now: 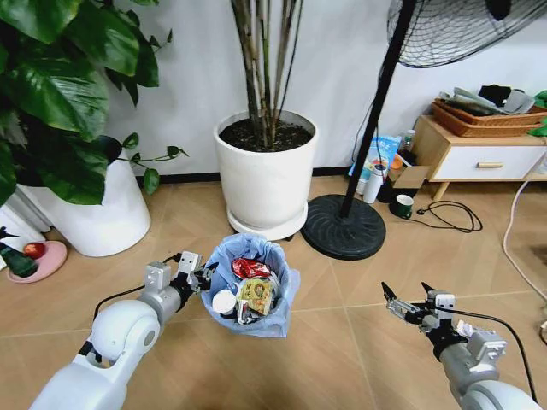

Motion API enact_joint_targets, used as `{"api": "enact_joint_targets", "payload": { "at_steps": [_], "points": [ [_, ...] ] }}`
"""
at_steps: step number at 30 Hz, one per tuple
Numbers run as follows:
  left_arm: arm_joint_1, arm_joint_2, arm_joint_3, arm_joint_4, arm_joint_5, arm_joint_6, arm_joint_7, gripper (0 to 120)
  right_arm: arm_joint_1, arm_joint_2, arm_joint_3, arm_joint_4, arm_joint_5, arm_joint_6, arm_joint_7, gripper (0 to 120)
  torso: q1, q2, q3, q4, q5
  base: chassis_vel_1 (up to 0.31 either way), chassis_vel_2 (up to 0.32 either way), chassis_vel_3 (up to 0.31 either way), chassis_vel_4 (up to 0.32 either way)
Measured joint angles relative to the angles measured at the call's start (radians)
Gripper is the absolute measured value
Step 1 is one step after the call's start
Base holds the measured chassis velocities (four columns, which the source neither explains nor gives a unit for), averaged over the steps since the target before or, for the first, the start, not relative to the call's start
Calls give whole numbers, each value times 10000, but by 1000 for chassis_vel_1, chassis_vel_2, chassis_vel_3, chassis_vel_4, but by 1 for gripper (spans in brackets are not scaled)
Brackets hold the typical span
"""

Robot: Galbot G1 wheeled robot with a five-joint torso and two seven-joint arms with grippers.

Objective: Pick up the trash bin and place the garbage on the floor into it.

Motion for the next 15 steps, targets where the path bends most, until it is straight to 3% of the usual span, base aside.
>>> {"api": "enact_joint_targets", "payload": {
  "at_steps": [15],
  "points": [
    [47, -45, 16, -52, 24, -1, -36, 0, -116, 57, 271, -320, -63, 205, -218, 100, 0, 0, 0, 1, -2, -119, -127, 129, 125]
  ]
}}
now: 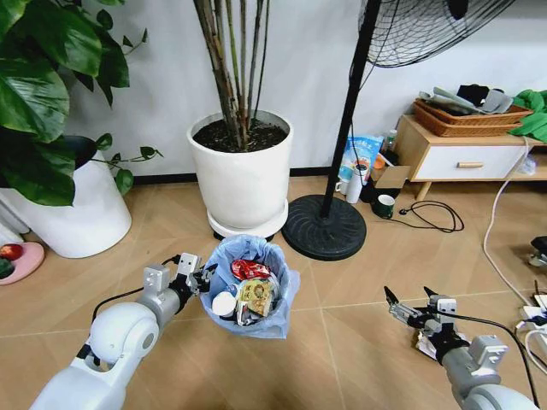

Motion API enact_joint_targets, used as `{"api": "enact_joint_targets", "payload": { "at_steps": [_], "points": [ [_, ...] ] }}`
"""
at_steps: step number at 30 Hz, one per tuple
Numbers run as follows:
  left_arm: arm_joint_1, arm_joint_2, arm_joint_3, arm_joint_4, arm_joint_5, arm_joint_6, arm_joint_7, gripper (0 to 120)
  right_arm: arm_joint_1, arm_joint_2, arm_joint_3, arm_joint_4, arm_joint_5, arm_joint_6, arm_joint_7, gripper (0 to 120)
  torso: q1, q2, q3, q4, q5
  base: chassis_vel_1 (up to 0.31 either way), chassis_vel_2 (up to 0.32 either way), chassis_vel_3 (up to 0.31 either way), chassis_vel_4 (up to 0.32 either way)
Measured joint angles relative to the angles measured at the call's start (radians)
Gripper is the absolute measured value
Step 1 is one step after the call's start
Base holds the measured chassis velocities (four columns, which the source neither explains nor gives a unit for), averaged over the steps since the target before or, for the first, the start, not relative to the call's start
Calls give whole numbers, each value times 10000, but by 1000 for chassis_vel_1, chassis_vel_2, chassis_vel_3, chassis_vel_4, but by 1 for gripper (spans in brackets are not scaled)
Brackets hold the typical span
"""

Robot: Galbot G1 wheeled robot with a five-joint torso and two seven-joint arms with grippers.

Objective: Pick up the trash bin and place the garbage on the floor into it.

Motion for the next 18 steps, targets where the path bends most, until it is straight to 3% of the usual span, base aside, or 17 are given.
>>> {"api": "enact_joint_targets", "payload": {
  "at_steps": [18],
  "points": [
    [-28, -14, 18, 74, 41, -25, 40, 0, -27, 146, 146, -400, -180, 83, -74, 100, 0, 0, 0, 2, 3, -149, -141, 153, 143]
  ]
}}
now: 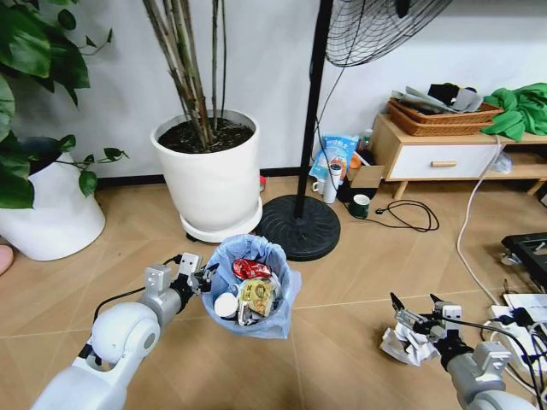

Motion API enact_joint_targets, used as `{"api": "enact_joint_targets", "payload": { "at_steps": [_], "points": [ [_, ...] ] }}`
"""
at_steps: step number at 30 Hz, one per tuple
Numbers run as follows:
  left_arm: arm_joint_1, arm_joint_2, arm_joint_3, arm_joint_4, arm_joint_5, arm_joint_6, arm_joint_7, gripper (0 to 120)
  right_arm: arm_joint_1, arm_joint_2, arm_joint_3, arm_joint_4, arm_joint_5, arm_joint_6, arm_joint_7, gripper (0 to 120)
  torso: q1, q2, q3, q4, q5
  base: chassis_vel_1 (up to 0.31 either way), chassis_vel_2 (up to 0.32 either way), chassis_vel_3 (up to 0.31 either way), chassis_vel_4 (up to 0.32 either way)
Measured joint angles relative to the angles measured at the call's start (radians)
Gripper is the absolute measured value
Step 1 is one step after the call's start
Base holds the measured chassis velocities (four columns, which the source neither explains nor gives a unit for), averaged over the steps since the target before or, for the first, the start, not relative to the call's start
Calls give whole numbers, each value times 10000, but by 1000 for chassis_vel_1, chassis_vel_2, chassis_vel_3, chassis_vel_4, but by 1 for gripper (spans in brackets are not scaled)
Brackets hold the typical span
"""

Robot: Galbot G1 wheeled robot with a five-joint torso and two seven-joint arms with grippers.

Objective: Pick up the trash bin and place the garbage on the floor into it.

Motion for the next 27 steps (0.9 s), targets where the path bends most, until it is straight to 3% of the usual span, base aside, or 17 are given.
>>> {"api": "enact_joint_targets", "payload": {
  "at_steps": [8, 18, 27],
  "points": [
    [-19, -69, 74, 62, 23, -33, 49, 0, -253, 116, 122, -366, -233, 145, -110, 100, 0, 0, 0, -2, 2, -135, -132, 129, 130],
    [-62, -92, 88, 88, 35, -55, 70, 0, 120, -105, 391, -2202, -556, 311, -1077, 100, 0, 0, 0, 1, -2, 7, 6, -4, -8],
    [-75, -52, 99, 145, 70, -76, 149, 0, 1317, -318, -312, -4145, -906, 103, -1406, 100, 0, 0, 0, -2, 1, 0, 0, 0, 0]
  ]
}}
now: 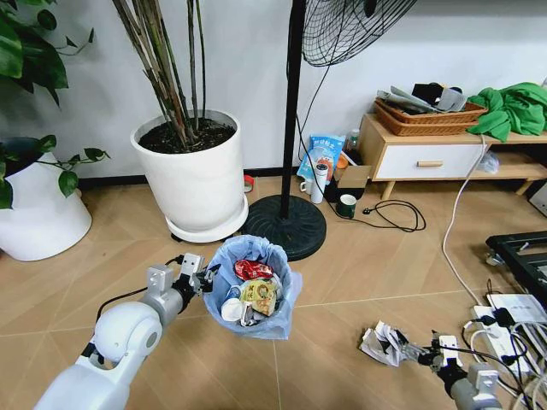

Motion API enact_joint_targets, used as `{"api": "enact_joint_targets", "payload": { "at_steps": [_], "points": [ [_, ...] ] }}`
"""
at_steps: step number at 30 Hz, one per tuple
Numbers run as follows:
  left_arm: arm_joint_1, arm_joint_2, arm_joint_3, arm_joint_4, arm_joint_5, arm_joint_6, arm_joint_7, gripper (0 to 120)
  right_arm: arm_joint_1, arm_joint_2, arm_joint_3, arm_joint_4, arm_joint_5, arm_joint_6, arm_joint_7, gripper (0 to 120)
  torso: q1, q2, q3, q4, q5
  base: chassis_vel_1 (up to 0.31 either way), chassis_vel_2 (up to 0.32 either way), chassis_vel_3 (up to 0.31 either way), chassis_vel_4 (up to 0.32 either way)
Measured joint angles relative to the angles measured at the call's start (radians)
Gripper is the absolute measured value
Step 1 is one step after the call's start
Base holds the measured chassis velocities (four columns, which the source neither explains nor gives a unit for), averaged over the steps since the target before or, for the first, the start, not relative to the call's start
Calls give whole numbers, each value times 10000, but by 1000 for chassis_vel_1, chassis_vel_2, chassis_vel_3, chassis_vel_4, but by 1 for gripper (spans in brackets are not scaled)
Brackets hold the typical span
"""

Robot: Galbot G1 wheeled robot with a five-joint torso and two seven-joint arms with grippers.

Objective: Pick up the trash bin and place the garbage on the floor into it.

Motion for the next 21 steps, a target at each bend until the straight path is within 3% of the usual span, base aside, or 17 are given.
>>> {"api": "enact_joint_targets", "payload": {
  "at_steps": [10, 21],
  "points": [
    [29, 2, -28, 18, 5, -4, -2, 0, 1455, -21, -1000, -1906, -581, -106, 118, 100, 0, -1, 0, 2, 4, 0, 0, 0, 0],
    [108, -24, -58, 18, 35, -26, -56, 0, 2120, 78, -1361, -2991, -934, 129, 175, 100, 0, -1, 0, 1, -4, 0, 0, 0, 0]
  ]
}}
